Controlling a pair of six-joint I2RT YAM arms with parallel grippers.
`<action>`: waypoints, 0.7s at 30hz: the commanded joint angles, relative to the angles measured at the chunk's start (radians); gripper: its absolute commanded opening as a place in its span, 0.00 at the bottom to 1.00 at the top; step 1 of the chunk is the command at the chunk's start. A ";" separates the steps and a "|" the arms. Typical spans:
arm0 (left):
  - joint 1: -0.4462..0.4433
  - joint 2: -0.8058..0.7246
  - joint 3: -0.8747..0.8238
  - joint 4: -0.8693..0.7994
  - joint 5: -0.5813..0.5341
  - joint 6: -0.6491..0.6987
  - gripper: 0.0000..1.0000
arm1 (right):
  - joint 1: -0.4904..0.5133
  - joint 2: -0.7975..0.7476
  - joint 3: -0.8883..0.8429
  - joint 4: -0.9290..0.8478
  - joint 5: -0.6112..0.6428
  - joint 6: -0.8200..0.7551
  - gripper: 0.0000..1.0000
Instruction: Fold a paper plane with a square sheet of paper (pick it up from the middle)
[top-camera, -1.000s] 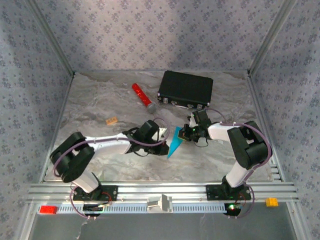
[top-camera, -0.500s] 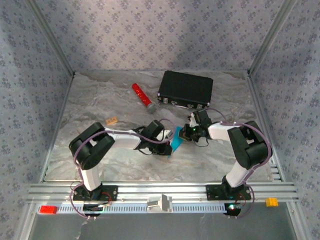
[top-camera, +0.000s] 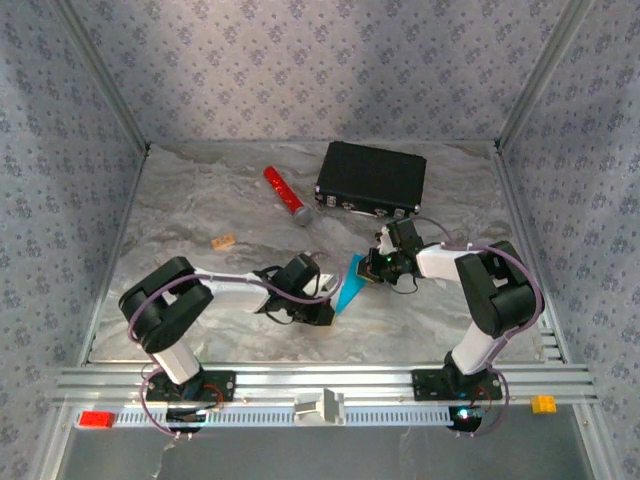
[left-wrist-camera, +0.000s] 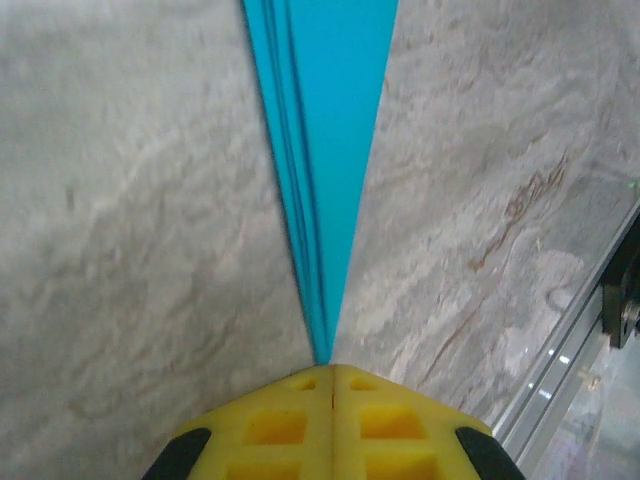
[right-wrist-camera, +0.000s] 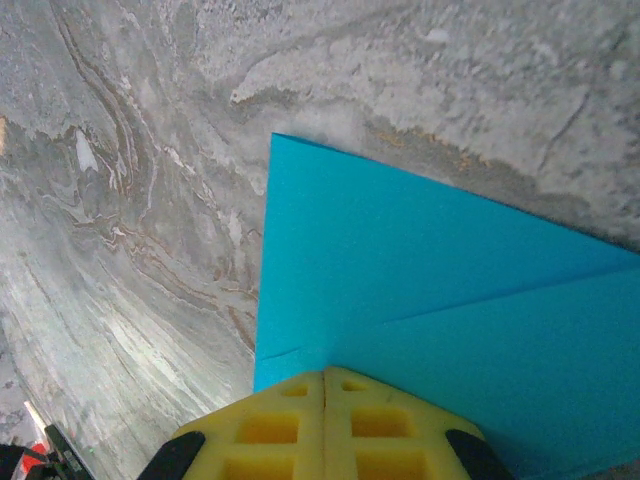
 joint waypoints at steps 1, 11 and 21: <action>-0.007 -0.051 -0.024 -0.075 -0.013 0.029 0.00 | -0.010 0.042 -0.015 -0.104 0.110 -0.025 0.05; 0.048 -0.099 0.045 0.063 -0.037 -0.037 0.00 | -0.003 0.040 -0.014 -0.089 0.088 -0.027 0.06; 0.057 0.179 0.274 0.146 0.079 -0.065 0.01 | -0.003 0.046 -0.014 -0.084 0.077 -0.027 0.06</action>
